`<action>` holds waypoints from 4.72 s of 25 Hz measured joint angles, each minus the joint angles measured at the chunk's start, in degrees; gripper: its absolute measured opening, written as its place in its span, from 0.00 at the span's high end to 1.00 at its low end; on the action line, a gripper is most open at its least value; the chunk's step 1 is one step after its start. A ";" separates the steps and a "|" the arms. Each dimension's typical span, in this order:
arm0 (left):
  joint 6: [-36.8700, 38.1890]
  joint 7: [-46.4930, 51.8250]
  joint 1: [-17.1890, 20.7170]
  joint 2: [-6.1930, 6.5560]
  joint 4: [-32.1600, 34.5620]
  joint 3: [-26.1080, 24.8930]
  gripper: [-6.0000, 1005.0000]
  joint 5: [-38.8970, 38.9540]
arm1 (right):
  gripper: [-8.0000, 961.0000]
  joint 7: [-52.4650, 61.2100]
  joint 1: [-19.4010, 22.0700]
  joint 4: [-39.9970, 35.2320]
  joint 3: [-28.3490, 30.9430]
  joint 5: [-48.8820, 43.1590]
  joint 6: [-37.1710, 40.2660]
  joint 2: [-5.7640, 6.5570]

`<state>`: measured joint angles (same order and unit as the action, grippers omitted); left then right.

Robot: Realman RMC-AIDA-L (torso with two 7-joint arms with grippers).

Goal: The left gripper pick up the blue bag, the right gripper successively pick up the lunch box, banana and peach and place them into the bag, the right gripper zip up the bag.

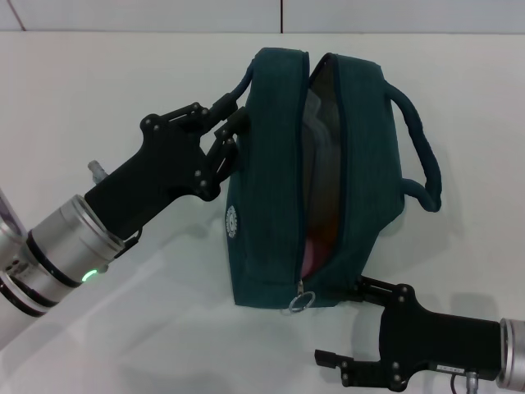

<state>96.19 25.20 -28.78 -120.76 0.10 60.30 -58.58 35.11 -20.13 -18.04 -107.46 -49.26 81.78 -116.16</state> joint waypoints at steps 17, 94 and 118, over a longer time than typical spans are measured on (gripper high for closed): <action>-0.04 -1.02 0.04 0.00 -0.28 -0.01 0.77 0.07 | 0.19 2.18 -2.58 -4.82 -14.66 9.73 -9.91 -0.03; 0.86 -7.69 13.78 0.80 -0.10 3.18 0.40 0.41 | 0.98 2.01 -6.89 -4.98 -3.51 12.34 -6.48 0.15; -6.50 -4.98 7.12 0.43 -0.33 11.54 0.42 -1.43 | 0.98 2.42 -6.84 -5.01 -3.24 12.91 -5.53 -0.01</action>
<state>89.69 20.22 -21.66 -120.33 -0.22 71.83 -60.01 37.53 -26.96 -23.05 -110.70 -36.35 76.25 -116.17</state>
